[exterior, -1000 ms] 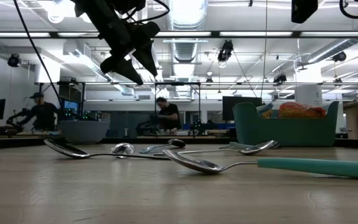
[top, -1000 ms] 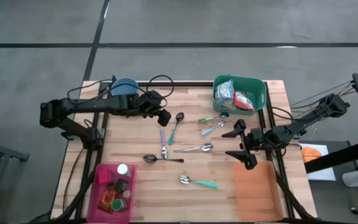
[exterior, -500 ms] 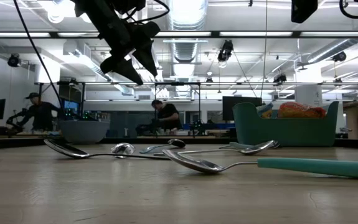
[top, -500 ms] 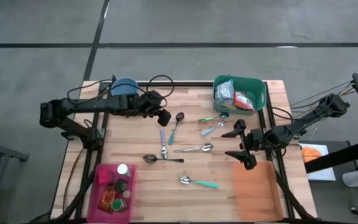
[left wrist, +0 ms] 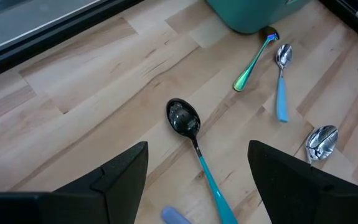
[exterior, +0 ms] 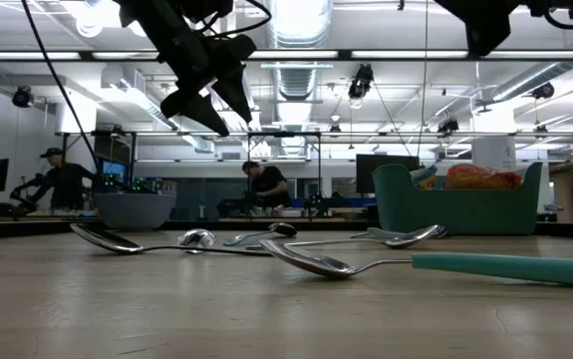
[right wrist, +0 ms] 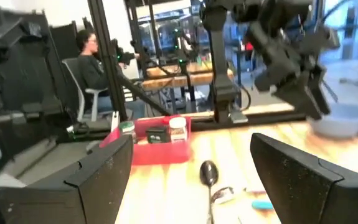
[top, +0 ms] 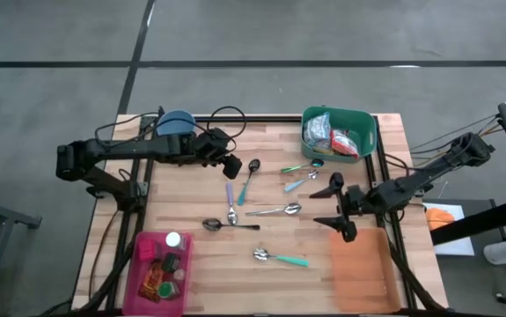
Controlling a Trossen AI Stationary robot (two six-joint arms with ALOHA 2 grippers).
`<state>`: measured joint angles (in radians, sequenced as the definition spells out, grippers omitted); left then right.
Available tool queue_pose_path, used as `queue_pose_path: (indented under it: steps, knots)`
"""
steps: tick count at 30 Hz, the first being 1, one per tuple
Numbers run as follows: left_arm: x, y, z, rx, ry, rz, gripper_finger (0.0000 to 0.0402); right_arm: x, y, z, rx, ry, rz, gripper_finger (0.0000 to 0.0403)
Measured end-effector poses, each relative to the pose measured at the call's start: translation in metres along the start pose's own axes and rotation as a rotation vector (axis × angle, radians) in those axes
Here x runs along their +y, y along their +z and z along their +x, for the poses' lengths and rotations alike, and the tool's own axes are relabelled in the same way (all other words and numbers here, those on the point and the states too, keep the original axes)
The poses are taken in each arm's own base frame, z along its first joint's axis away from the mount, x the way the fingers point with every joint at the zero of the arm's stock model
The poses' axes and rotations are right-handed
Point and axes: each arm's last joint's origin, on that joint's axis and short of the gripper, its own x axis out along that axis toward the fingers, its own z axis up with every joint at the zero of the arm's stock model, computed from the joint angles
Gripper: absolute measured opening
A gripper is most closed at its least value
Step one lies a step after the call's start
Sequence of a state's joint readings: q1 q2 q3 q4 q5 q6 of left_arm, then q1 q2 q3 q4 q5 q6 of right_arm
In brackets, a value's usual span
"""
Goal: Pick & Place Food Item
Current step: Put the silver spoon into the orange bin
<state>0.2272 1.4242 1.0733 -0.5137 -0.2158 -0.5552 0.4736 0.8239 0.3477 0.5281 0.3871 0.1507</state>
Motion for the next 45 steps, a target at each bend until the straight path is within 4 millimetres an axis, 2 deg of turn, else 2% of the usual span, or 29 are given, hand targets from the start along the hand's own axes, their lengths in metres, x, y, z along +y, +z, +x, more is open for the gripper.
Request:
queue_pose_path:
  steps: [5,11,15,21,25,28,32,35,41,45]
  knots:
    - [0.000,0.000,0.000,0.000,0.000,0.000,0.0279,-0.001,-0.004,0.005,0.013,-0.066,0.126,0.0322]
    - [0.000,0.000,0.000,0.001,0.001,0.000,0.0279,0.007,-0.008,0.020,0.066,-0.069,0.043,0.0322]
    - [0.000,0.000,0.000,0.001,0.001,0.000,0.0279,0.012,-0.005,0.037,0.108,-0.134,0.003,0.0322]
    - [0.000,0.000,0.000,0.002,0.001,0.001,0.0279,0.022,0.002,0.063,0.373,-0.310,-0.031,0.0322]
    - [0.000,0.000,0.000,0.002,0.002,0.001,0.0279,0.031,0.007,0.085,0.557,-0.382,-0.080,0.0322]
    - [0.000,0.000,0.000,0.003,0.002,0.001,0.0279,0.034,0.010,0.104,0.667,-0.443,-0.051,0.0322]
    - [0.000,0.000,0.000,0.002,0.002,0.001,0.0279,0.029,0.007,0.125,0.885,-0.455,-0.037,0.0322]
    - [0.000,0.000,0.000,0.002,0.002,0.001,0.0279,0.022,0.006,0.140,0.996,-0.368,-0.042,0.0322]
    - [0.000,0.000,0.000,0.002,0.002,0.001,0.0279,-0.006,0.000,0.158,1.098,-0.310,-0.048,0.0322]
    - [0.000,0.000,0.000,0.002,0.002,0.001,0.0279,-0.021,-0.017,0.162,1.167,-0.268,-0.088,0.0322]
